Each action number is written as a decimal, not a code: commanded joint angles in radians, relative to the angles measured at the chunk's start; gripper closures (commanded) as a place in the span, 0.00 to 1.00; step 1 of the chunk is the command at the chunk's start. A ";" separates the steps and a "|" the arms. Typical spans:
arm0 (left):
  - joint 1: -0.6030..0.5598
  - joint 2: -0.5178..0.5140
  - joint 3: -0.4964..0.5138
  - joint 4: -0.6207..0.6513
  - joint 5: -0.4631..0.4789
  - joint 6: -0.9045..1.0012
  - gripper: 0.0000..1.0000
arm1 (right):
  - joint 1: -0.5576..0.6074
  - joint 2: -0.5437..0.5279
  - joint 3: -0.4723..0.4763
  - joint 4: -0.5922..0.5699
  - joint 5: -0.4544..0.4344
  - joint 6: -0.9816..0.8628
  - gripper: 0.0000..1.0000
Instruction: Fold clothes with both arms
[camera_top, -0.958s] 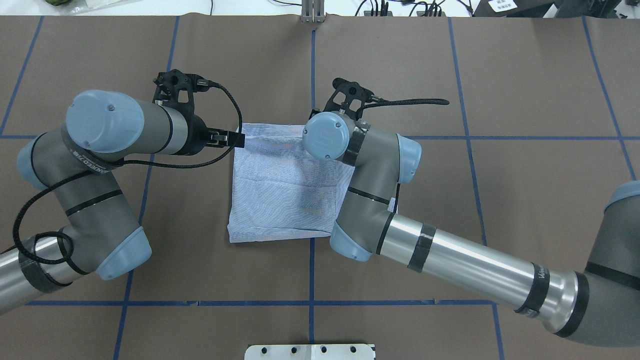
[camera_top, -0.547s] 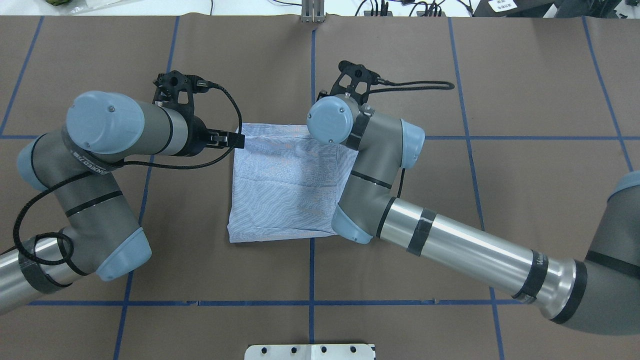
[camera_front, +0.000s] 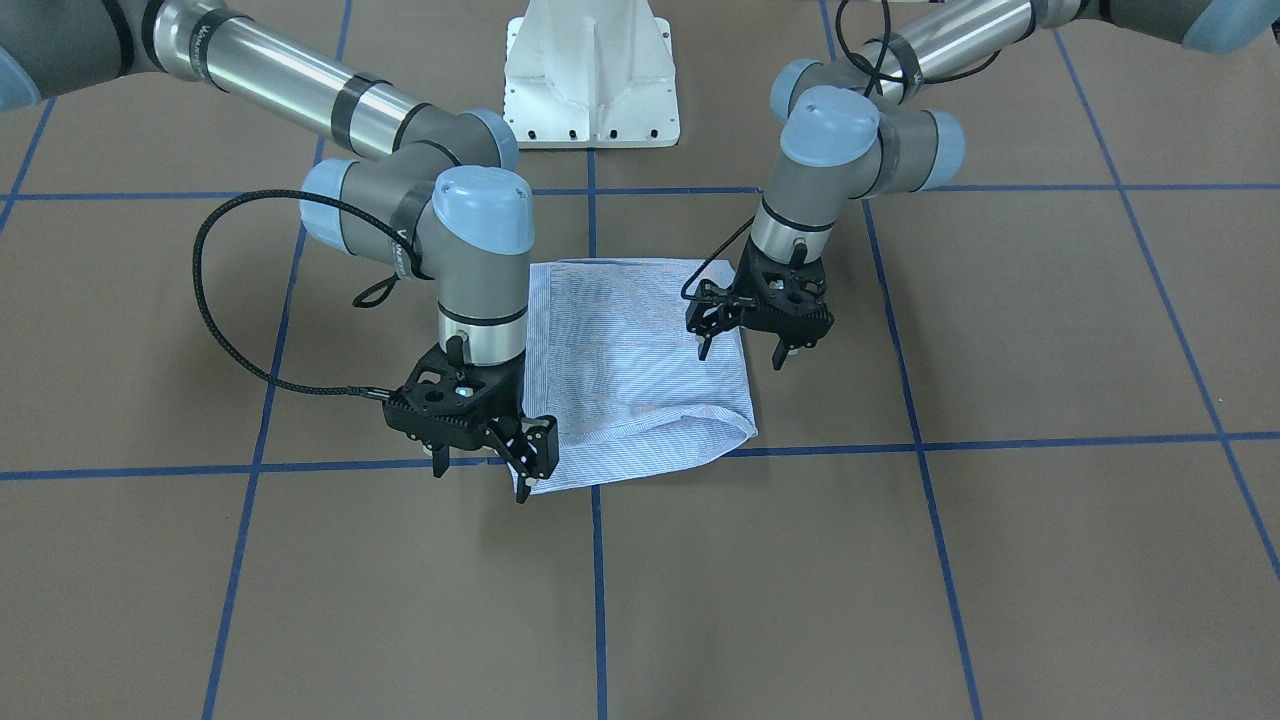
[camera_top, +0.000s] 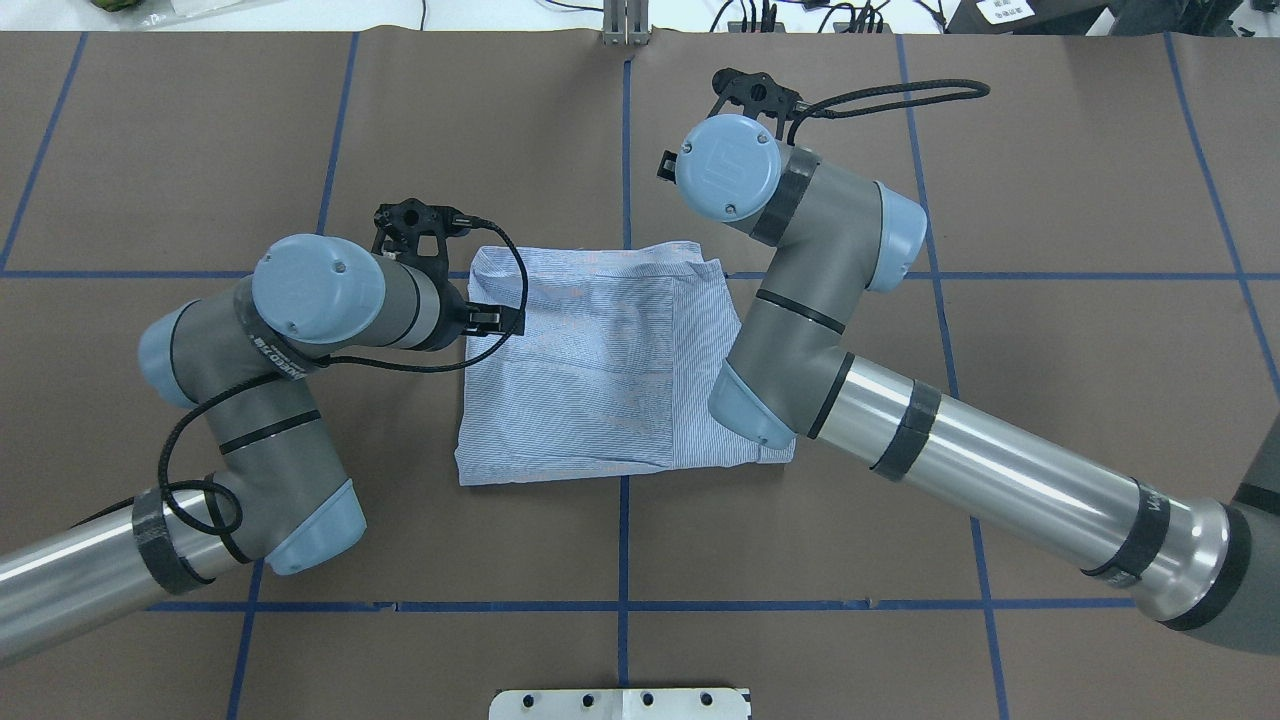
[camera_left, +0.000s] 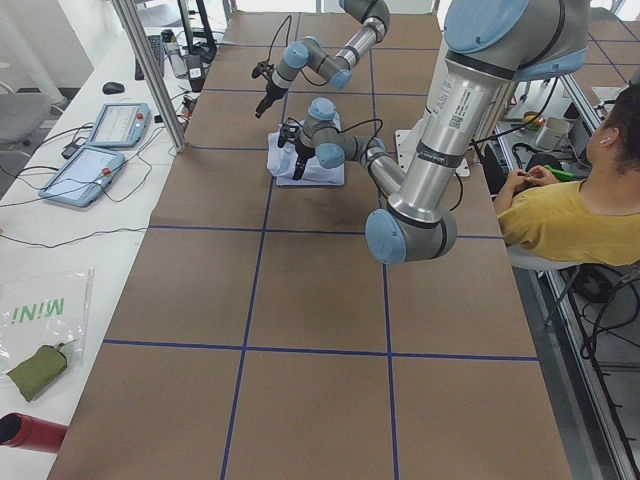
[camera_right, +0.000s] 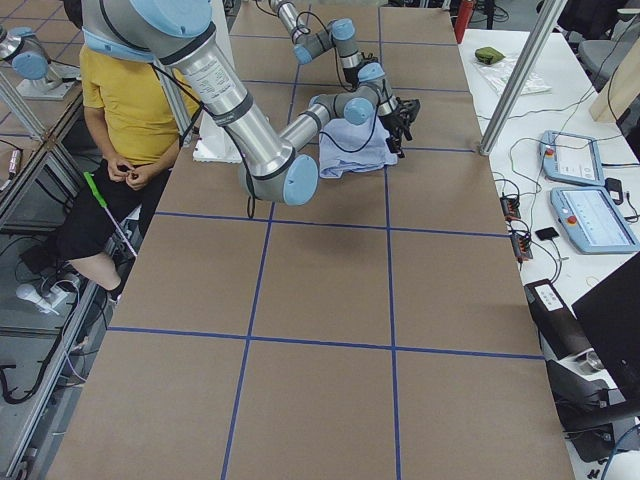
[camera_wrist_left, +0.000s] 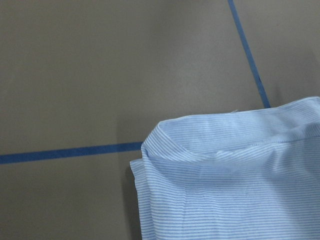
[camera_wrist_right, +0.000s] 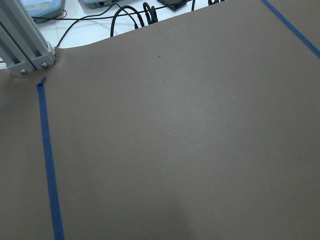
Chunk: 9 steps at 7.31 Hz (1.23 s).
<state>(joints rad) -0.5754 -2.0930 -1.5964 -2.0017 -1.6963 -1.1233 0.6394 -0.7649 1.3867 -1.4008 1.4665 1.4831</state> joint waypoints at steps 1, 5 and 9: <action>-0.021 -0.064 0.125 -0.018 0.055 0.007 0.00 | 0.000 -0.017 0.064 -0.055 0.012 -0.010 0.00; -0.234 -0.171 0.455 -0.250 0.066 0.159 0.00 | 0.000 -0.025 0.072 -0.053 0.020 -0.023 0.00; -0.320 0.084 0.006 -0.127 -0.213 0.347 0.00 | 0.124 -0.156 0.271 -0.127 0.277 -0.241 0.00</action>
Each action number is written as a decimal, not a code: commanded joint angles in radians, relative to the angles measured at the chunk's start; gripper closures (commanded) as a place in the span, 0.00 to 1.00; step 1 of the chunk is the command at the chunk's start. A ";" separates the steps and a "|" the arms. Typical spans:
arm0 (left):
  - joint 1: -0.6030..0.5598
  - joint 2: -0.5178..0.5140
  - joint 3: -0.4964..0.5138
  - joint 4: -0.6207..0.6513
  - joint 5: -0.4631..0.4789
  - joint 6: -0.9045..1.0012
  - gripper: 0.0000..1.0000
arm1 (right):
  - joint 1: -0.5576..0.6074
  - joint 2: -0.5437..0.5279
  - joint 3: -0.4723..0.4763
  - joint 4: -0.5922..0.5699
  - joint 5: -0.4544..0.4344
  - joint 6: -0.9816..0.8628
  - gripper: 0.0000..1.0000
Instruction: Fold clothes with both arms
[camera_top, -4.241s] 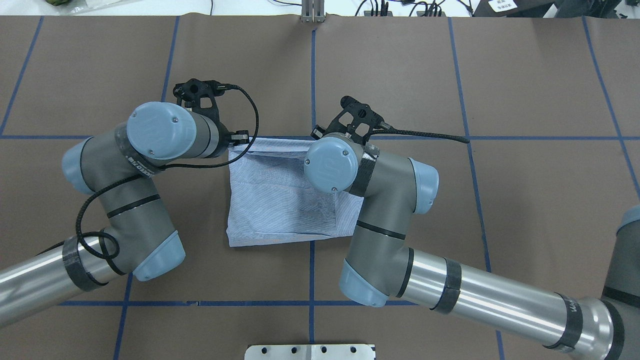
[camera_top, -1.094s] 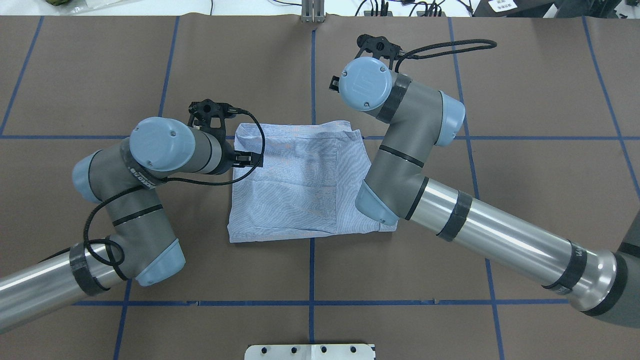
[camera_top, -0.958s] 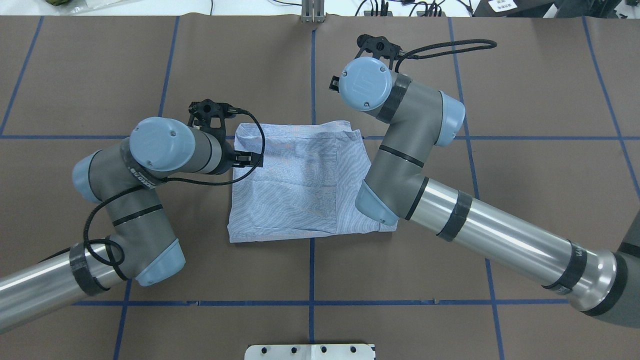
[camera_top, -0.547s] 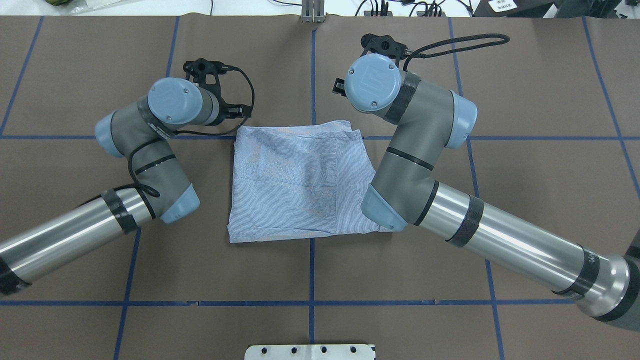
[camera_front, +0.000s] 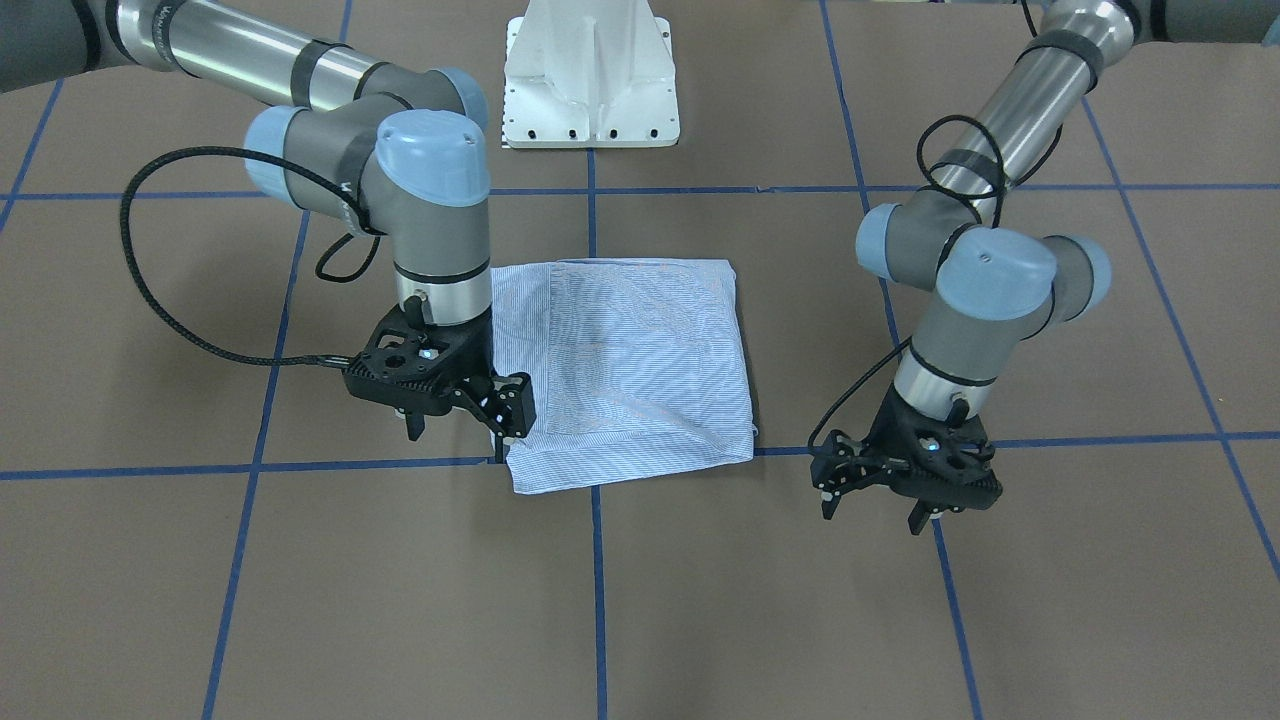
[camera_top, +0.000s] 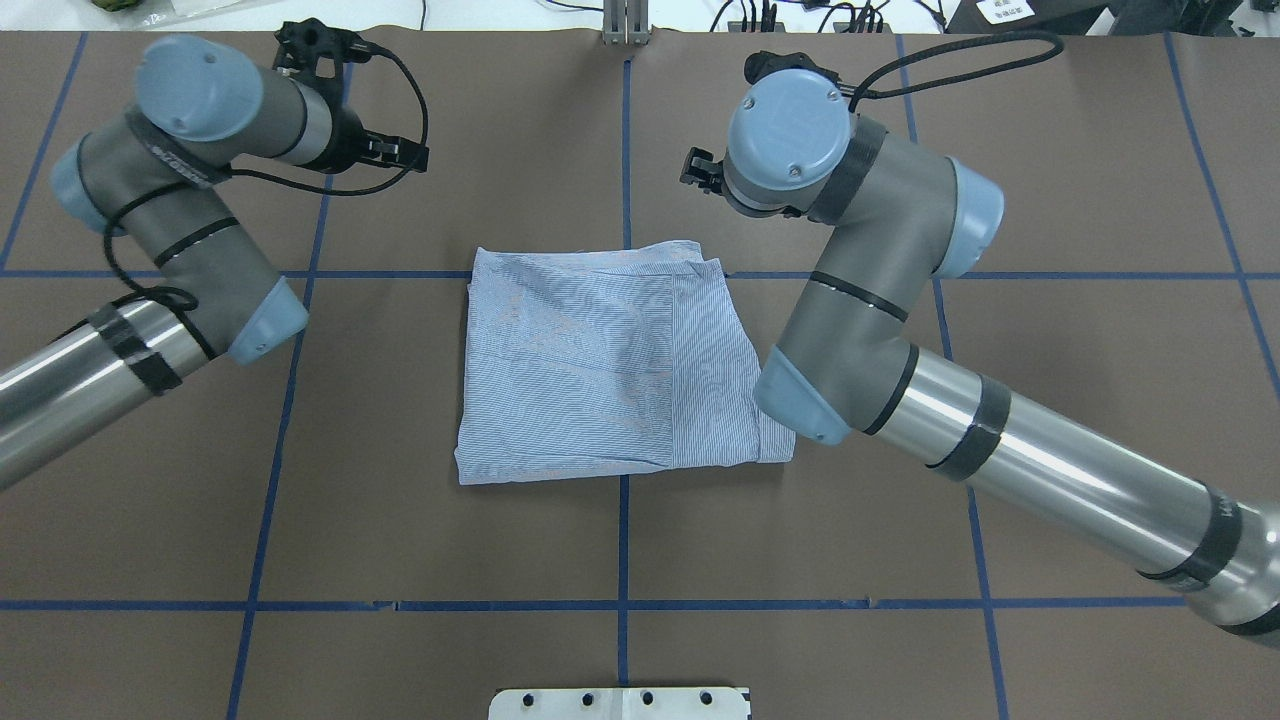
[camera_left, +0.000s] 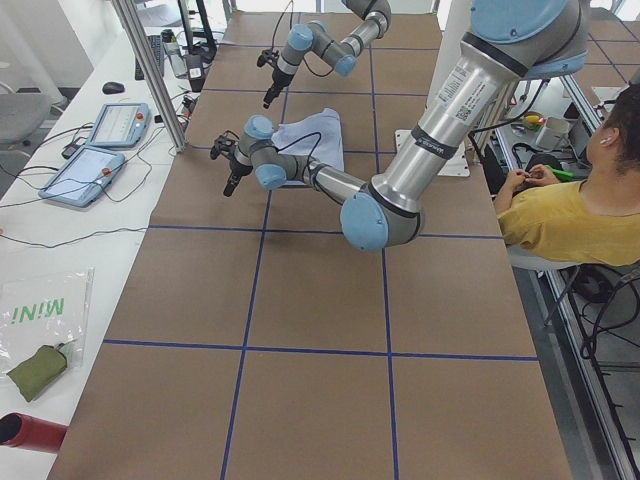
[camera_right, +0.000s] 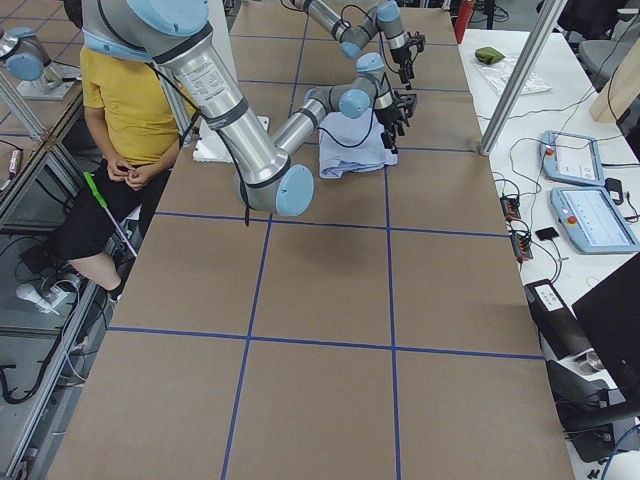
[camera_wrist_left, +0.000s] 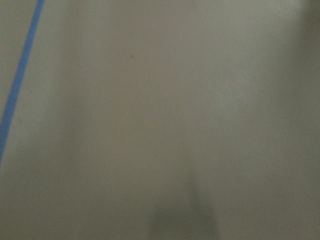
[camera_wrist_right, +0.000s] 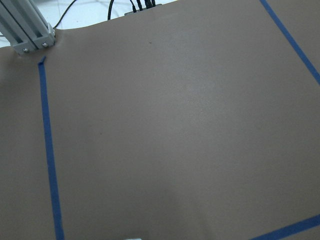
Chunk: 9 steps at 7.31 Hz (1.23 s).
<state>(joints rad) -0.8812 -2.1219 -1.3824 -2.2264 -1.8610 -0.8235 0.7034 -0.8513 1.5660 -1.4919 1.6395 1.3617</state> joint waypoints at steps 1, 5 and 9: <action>-0.028 0.178 -0.400 0.278 -0.050 0.167 0.00 | 0.124 -0.113 0.142 -0.065 0.199 -0.219 0.00; -0.238 0.419 -0.679 0.511 -0.204 0.533 0.00 | 0.419 -0.334 0.203 -0.087 0.480 -0.764 0.00; -0.445 0.626 -0.653 0.518 -0.303 0.800 0.00 | 0.730 -0.700 0.218 -0.077 0.606 -1.310 0.00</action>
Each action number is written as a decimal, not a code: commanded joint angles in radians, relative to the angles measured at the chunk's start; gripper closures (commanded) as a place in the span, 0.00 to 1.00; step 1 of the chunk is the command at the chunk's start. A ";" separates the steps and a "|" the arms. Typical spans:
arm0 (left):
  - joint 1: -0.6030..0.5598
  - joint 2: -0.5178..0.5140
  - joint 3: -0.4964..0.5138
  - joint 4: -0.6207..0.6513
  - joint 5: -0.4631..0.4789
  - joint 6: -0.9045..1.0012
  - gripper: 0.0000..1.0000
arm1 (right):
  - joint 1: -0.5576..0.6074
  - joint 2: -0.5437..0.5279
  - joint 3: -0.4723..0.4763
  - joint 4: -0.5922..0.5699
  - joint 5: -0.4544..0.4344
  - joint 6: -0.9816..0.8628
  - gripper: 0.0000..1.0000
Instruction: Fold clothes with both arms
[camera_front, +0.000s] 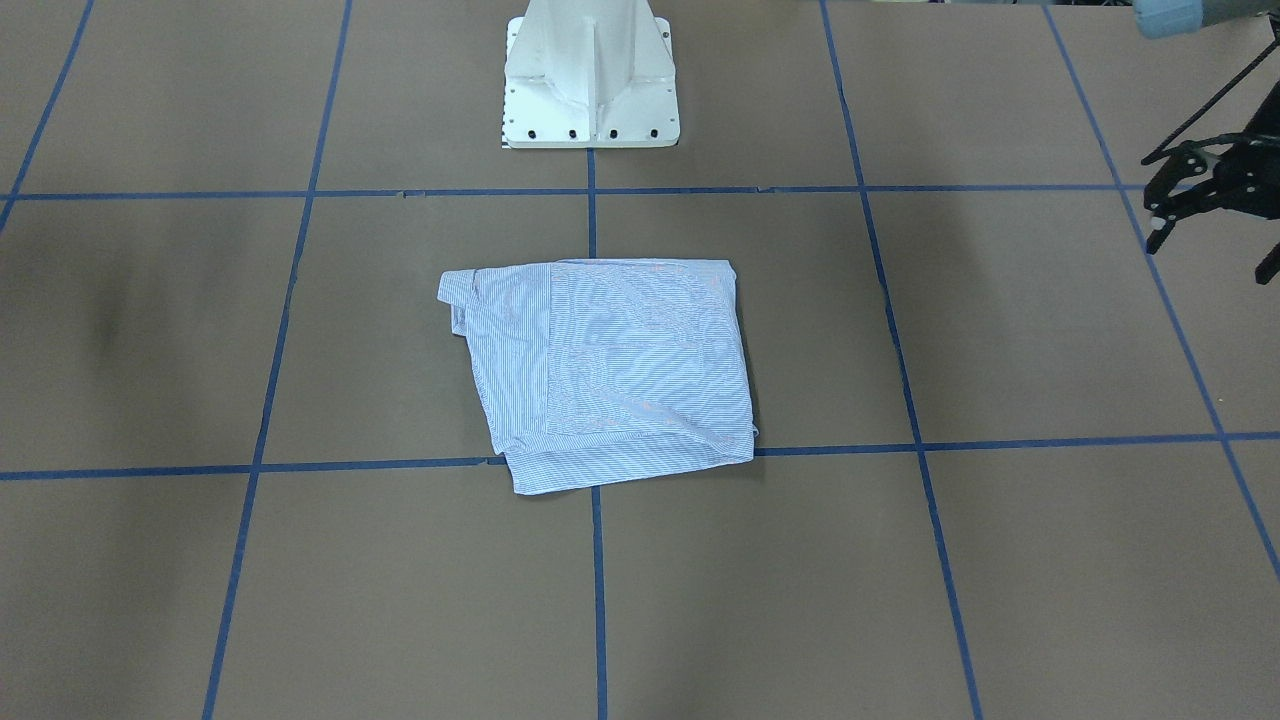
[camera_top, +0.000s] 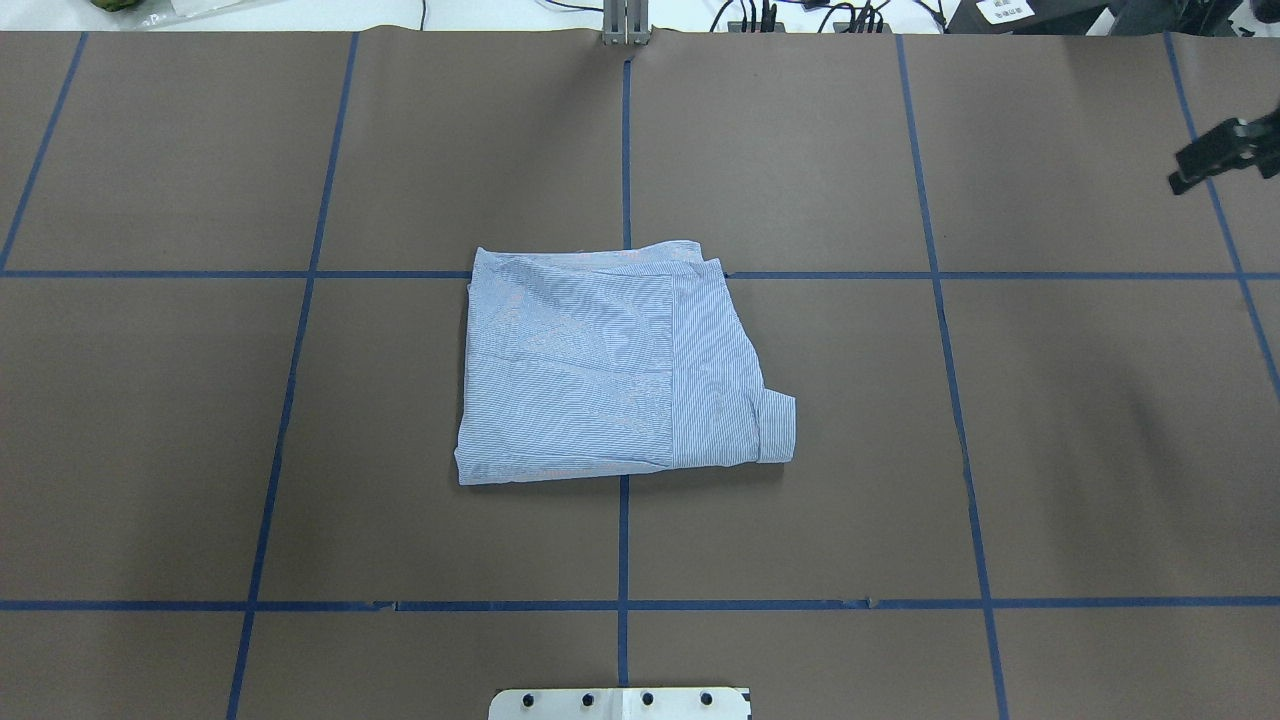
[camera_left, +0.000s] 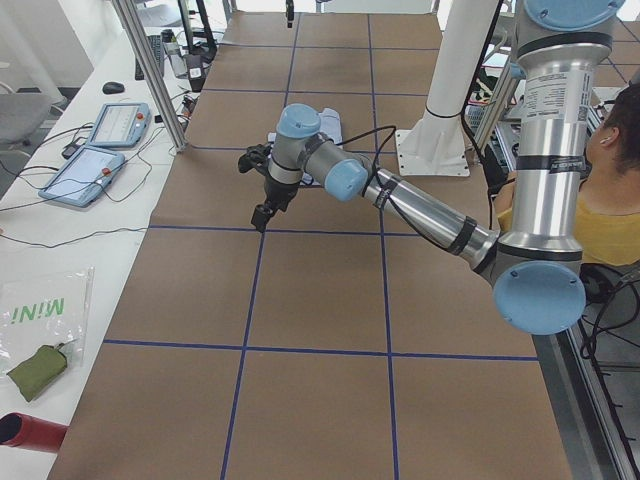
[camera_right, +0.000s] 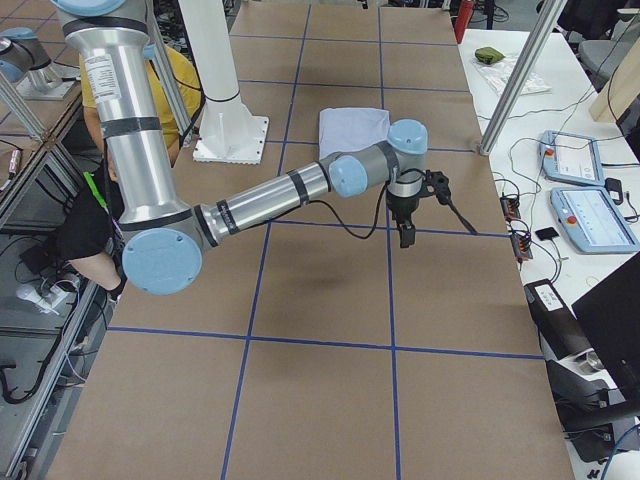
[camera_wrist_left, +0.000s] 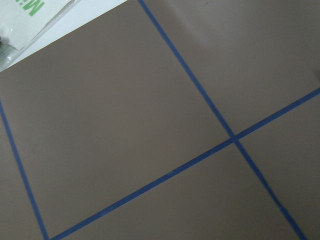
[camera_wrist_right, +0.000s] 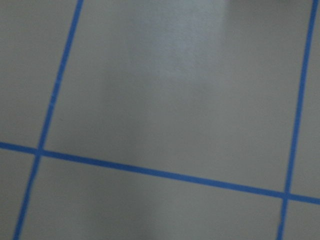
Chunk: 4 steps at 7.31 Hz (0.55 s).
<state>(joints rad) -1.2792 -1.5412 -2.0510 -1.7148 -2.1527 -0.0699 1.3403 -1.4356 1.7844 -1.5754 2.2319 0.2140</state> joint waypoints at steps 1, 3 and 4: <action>-0.101 0.046 0.079 0.020 -0.056 0.051 0.00 | 0.156 -0.211 0.001 0.009 0.026 -0.261 0.00; -0.199 0.059 0.165 0.024 -0.102 0.190 0.00 | 0.285 -0.395 0.016 0.105 0.084 -0.327 0.00; -0.236 0.088 0.170 0.038 -0.165 0.214 0.00 | 0.359 -0.404 0.023 0.118 0.084 -0.327 0.00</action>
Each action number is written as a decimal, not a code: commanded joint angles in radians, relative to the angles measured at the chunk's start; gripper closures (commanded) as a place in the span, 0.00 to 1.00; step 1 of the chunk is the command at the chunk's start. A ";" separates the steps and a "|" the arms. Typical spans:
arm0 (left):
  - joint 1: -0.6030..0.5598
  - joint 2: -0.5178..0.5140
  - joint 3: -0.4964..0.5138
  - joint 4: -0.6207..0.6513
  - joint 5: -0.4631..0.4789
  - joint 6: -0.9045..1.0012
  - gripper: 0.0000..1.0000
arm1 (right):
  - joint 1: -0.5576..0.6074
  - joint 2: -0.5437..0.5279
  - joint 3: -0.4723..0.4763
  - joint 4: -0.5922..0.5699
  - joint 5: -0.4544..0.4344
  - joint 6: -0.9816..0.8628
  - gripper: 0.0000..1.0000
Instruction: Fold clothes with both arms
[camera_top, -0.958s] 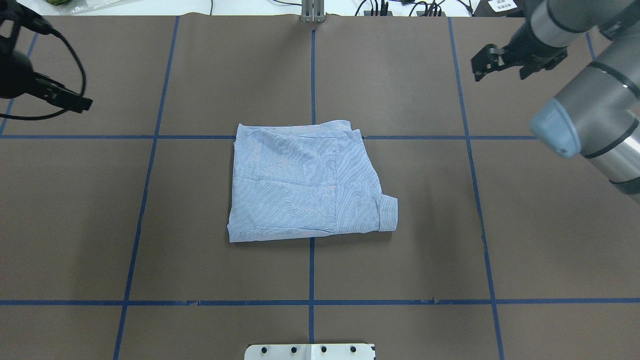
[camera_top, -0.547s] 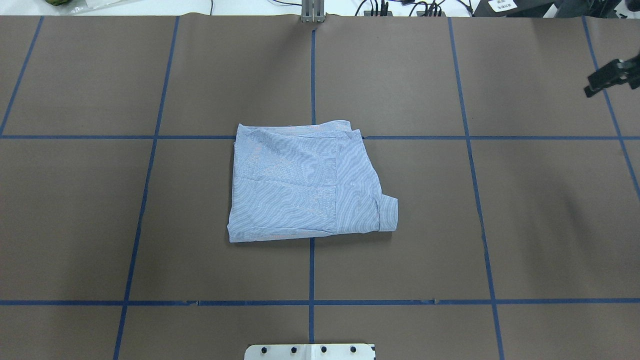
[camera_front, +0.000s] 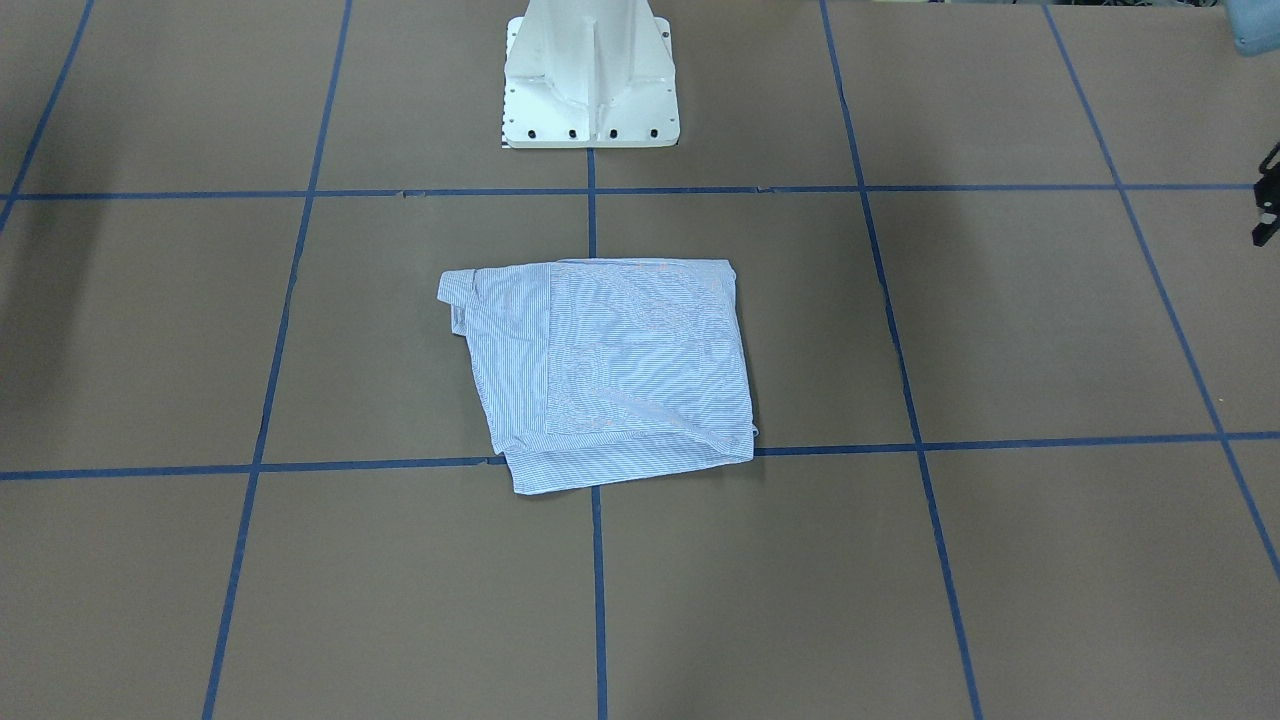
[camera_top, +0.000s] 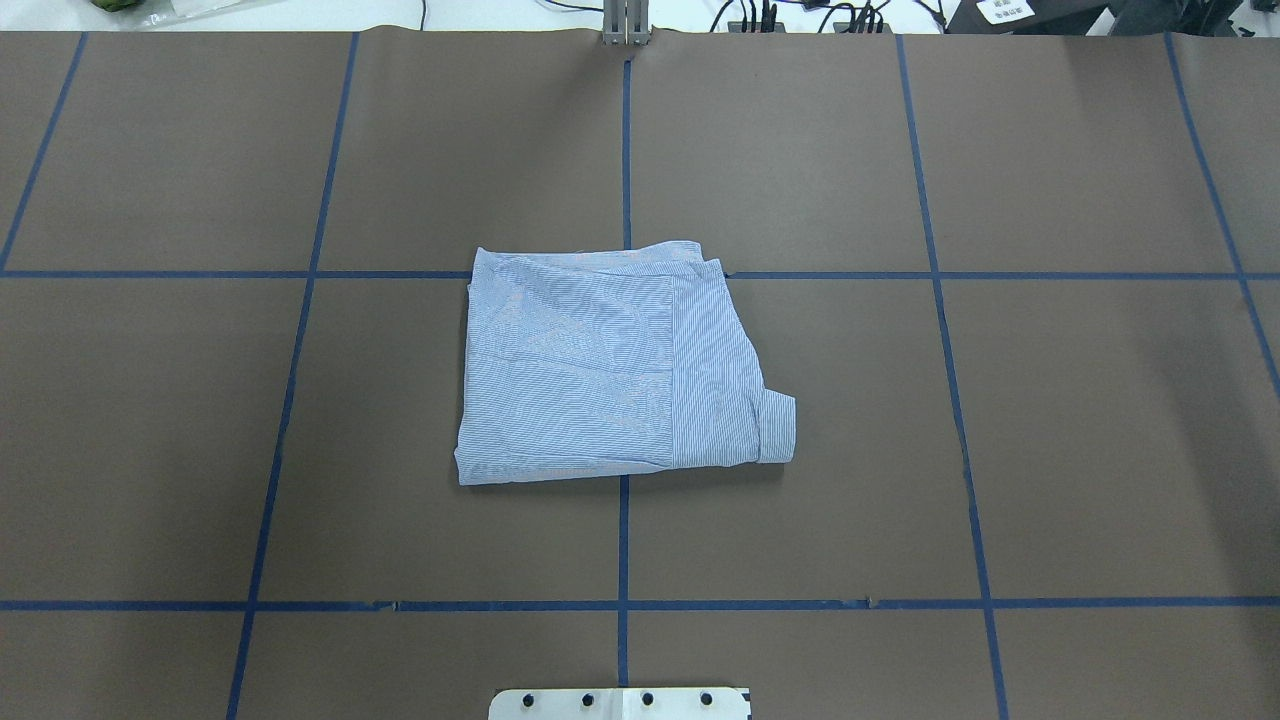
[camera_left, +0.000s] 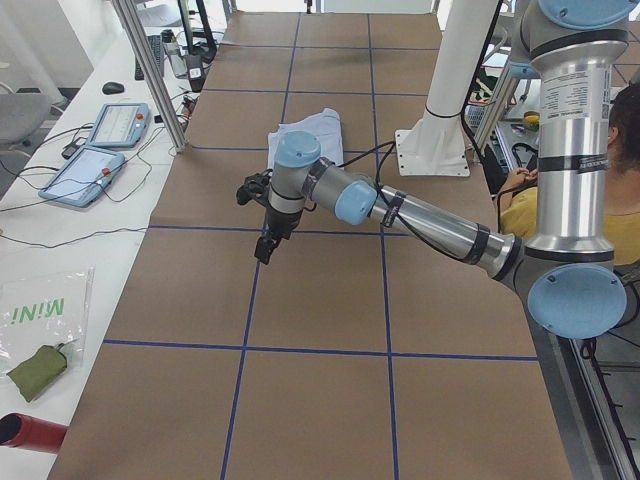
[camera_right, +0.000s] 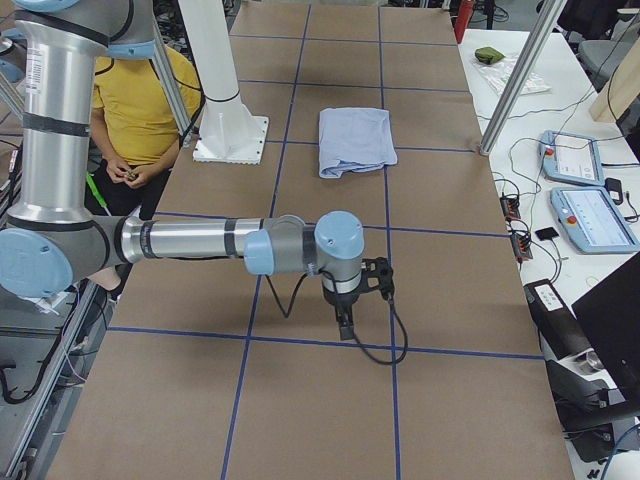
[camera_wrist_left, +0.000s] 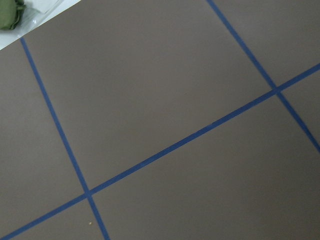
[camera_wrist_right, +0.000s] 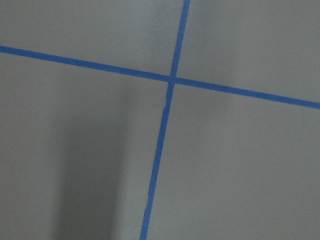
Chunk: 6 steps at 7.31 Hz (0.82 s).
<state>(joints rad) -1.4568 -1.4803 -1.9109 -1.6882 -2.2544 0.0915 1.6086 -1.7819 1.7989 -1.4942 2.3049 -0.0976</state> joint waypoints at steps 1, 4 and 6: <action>-0.086 0.018 0.035 0.133 -0.073 0.054 0.00 | 0.091 -0.047 0.035 -0.006 0.010 -0.014 0.00; -0.105 0.072 0.042 0.275 -0.077 0.109 0.00 | 0.050 -0.045 0.220 -0.263 -0.001 -0.030 0.00; -0.106 0.071 0.063 0.259 -0.082 0.114 0.00 | 0.045 -0.079 0.206 -0.249 0.005 -0.033 0.00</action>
<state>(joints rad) -1.5611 -1.4114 -1.8480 -1.4290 -2.3347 0.2022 1.6568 -1.8462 2.0042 -1.7430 2.3072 -0.1272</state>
